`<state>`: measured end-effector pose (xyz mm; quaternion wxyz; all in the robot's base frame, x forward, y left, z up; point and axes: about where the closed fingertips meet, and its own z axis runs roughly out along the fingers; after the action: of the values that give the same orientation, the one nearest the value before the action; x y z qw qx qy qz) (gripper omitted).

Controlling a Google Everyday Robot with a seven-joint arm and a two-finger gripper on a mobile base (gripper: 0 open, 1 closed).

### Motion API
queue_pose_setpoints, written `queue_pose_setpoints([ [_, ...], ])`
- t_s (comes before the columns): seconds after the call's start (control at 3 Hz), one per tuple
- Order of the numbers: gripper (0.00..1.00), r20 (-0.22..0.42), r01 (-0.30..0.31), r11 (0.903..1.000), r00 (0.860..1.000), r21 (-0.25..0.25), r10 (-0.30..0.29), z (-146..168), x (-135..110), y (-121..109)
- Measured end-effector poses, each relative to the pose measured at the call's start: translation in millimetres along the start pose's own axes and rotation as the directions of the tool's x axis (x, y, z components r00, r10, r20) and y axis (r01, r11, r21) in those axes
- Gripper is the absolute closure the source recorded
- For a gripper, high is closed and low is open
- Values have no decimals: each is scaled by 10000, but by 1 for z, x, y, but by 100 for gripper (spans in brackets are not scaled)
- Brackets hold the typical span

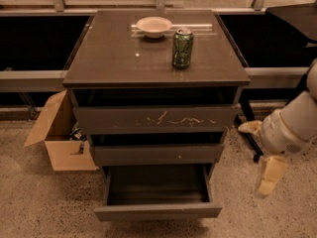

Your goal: Close bottom drawer

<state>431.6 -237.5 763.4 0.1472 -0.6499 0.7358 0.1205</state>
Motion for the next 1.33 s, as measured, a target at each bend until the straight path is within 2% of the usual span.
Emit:
queue_pose_setpoints([
  [0.33, 0, 1069, 575, 9912, 9933, -1189, -448, 111, 17, 10],
  [0.67, 0, 1935, 869, 9719, 9801, -2187, -441, 200, 29, 23],
  [1.0, 0, 1937, 870, 9719, 9801, -2189, -441, 200, 29, 23],
  [1.33, 0, 2361, 1033, 9593, 9709, -2627, -399, 266, 51, 20],
])
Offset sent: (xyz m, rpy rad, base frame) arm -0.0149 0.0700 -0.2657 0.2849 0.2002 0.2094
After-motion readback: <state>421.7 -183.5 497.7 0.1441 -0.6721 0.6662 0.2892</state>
